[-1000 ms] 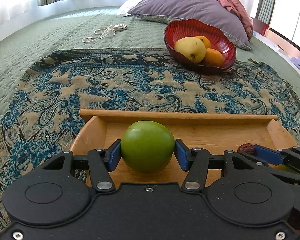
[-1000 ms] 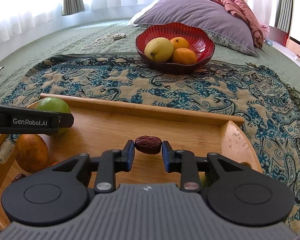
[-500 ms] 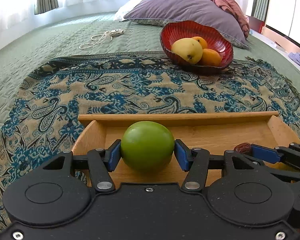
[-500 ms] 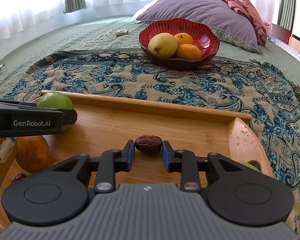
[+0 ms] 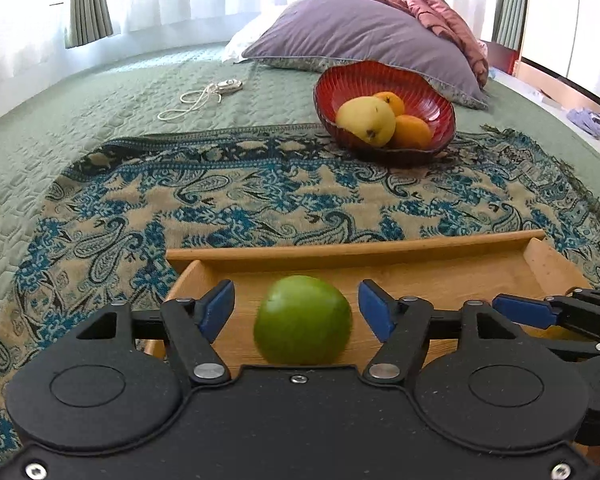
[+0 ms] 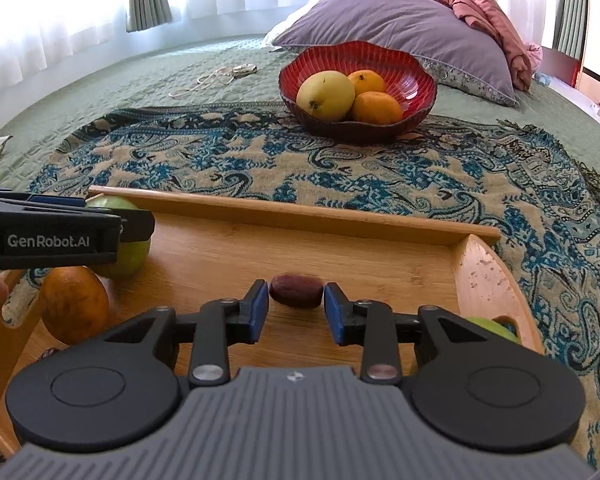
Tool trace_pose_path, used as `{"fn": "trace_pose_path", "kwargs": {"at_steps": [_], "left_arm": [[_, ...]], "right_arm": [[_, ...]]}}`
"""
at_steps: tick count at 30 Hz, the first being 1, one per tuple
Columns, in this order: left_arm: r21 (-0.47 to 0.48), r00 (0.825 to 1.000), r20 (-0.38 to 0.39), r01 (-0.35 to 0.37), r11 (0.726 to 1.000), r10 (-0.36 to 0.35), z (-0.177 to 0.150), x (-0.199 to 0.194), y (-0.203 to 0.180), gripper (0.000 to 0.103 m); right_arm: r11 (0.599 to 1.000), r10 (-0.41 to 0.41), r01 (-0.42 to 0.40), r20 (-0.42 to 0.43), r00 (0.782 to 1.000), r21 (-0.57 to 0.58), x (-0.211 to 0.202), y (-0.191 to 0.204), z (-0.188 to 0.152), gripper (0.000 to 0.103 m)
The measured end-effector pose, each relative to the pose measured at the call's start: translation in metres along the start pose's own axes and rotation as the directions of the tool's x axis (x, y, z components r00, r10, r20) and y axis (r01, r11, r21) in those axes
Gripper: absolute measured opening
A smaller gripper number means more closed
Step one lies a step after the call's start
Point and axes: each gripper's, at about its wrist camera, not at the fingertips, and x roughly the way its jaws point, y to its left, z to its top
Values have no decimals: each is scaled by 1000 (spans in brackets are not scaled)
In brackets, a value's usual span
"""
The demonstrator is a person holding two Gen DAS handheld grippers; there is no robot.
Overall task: Organize fruits
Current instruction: 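Open the left tool releasing the apple onto the tray while the right tool releases the date, then lift both open tools up and away from the tray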
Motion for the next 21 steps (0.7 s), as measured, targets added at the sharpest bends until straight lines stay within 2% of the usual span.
{"fn": "trace_pose_path", "kwargs": {"at_steps": [9, 12, 14, 17, 21], "left_arm": [[-1, 999, 36, -17, 1000, 17, -3, -27, -1, 83], [4, 999, 45, -14, 1000, 14, -7, -38, -2, 88], [10, 999, 52, -10, 1000, 10, -10, -46, -3, 89], [13, 998, 59, -4, 1000, 4, -14, -57, -3, 92], [21, 997, 75, -6, 1000, 5, -19, -73, -4, 98]], "right_arm": [[1000, 1, 0, 38, 999, -9, -26, 0, 0, 64], [1000, -12, 14, 55, 998, -24, -36, 2, -1, 72], [1000, -14, 15, 65, 998, -26, -43, 2, -2, 81], [1000, -13, 15, 84, 996, -23, -54, 1, -3, 87], [999, -25, 29, 111, 993, -38, -70, 2, -5, 91]]}}
